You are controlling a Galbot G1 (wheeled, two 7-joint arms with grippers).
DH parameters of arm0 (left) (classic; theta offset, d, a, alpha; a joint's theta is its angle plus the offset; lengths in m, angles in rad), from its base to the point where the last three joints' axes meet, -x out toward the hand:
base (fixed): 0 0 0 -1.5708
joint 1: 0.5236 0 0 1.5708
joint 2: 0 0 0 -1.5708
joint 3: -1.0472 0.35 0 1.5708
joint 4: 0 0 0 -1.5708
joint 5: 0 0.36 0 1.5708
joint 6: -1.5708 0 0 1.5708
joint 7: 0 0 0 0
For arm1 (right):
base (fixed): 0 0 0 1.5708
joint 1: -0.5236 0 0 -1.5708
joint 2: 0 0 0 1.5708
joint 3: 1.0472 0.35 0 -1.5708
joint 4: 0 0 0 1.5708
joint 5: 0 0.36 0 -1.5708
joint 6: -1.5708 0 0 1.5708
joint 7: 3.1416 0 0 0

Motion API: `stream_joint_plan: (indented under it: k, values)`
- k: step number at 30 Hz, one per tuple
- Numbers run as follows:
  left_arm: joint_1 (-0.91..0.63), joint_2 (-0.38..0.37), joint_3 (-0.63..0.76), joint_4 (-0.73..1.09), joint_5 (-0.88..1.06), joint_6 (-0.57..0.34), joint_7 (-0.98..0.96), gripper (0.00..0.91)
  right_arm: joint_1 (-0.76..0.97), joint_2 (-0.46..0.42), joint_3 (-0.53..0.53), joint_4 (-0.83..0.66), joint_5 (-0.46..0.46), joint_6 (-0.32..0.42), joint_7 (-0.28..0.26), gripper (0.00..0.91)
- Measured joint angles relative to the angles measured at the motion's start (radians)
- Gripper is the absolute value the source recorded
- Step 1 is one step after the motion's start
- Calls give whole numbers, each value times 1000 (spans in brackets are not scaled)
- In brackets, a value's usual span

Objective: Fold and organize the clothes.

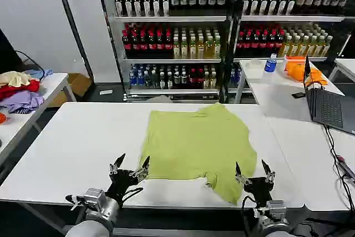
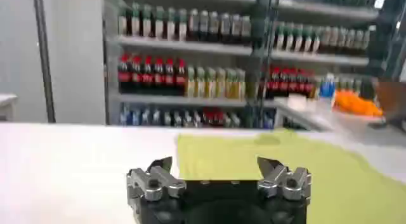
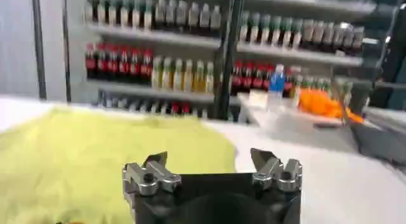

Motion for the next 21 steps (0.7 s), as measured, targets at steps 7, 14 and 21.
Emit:
stream_joint_plan:
  k: [7,14,21]
  values:
    - [-51,11,46,67,-10,62,-42,907,-8,7,-43,0,11,-64,1,907]
    - [-107,8,84,140,-14,95,-69,907,-22,6,-65,-3,23,-98,2,907]
    - [-132,7,96,193,-29,111,-96,907,-42,17,-81,8,25,-110,11,907]
